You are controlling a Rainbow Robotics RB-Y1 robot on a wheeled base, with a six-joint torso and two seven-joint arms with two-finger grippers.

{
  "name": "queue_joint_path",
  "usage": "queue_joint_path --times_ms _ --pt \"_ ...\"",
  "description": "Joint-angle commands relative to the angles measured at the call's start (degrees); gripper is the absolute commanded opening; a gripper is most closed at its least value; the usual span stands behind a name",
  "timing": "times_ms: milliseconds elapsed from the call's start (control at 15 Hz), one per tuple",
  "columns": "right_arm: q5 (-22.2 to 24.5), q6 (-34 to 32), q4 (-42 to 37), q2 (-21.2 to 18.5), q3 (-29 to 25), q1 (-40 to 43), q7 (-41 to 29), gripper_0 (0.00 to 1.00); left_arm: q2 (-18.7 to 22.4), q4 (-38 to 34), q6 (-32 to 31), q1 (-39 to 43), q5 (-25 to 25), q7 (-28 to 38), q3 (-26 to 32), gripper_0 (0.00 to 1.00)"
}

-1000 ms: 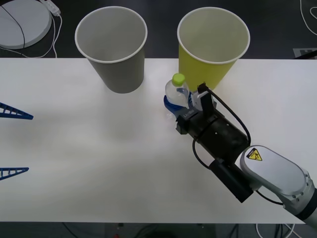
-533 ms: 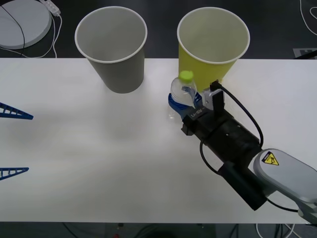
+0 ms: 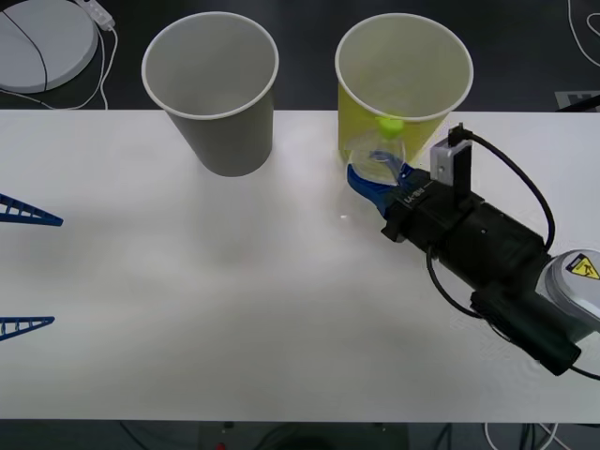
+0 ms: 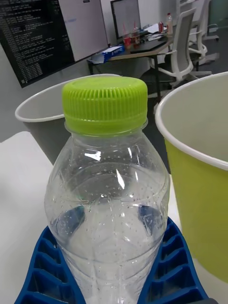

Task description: Put the can into the green bin and the plastic bottle into the gray bin

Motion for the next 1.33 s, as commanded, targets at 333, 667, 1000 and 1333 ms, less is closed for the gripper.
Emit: queue_joint_path --times_ms 333,667,1000,1333 --pt "-10.2 -7.5 -0.3 -7.4 -6.9 2.5 -1.2 0.0 0.0 0.0 0.0 0.0 0.0 0.0 0.0 1.0" --pt "-9.6 -17.7 -1.4 -11.3 -11.9 4.4 -6.9 0.0 0.0 0.0 0.0 0.0 0.0 0.0 0.0 1.0" --pt "-5.3 -22.6 -6.3 -17.7 -14.5 3.5 -14.9 0.0 0.0 0.0 0.0 0.0 0.0 0.0 0.0 1.0" --pt "6.5 -29.9 -10.0 -21.7 -21.1 1.2 -33.9 0.0 0.0 0.0 0.0 0.0 0.0 0.0 0.0 1.0"
